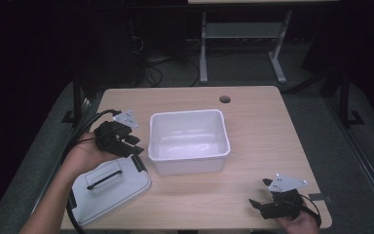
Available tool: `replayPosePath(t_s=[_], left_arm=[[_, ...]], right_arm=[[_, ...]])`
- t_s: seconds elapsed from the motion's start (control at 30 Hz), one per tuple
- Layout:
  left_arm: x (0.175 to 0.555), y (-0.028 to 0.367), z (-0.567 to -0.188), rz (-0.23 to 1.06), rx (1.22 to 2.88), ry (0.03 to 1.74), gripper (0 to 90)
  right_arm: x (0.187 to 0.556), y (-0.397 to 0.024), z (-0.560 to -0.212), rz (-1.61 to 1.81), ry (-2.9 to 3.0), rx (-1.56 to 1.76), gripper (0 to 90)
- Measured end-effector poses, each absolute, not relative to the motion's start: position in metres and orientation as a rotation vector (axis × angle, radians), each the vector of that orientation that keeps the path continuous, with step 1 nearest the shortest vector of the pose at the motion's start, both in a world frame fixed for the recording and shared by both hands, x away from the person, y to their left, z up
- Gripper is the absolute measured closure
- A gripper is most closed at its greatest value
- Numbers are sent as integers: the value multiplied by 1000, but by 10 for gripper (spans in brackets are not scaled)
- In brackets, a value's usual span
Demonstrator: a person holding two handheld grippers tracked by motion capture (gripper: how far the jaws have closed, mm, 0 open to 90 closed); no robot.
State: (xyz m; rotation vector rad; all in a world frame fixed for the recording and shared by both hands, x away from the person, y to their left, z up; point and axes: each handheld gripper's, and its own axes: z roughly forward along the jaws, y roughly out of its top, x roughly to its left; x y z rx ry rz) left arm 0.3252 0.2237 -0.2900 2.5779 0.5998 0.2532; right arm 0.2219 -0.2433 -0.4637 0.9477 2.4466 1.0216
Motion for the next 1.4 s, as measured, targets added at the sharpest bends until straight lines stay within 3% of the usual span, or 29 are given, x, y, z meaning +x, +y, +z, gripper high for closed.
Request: replayPosePath(t_s=[1.4], left_arm=[[298, 299, -342, 240, 2543, 792, 606]], right_arm=[[222, -241, -465, 997, 2454, 950, 158]])
